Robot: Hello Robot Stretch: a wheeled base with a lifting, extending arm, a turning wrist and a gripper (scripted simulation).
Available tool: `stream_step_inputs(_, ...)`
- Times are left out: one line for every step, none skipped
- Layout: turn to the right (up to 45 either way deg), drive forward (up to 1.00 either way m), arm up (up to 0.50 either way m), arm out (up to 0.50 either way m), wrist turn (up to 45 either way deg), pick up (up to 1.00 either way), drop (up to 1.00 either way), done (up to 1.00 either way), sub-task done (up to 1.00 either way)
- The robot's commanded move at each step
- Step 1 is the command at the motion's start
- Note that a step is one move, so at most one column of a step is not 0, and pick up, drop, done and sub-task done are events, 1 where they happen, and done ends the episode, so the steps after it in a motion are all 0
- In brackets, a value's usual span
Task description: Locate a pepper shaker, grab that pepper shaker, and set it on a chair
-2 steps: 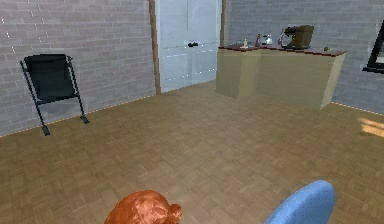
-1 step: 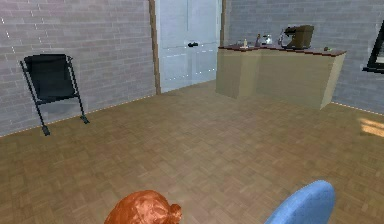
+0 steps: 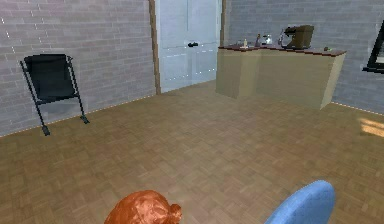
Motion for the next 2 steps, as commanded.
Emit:
stream_step_inputs(0.0, 0.00, -0.30, 0.00, 0.0, 0.00, 0.00, 0.00, 0.00)
stream_step_inputs(0.0, 0.00, -0.32, 0.00, 0.0, 0.00, 0.00, 0.00, 0.00)
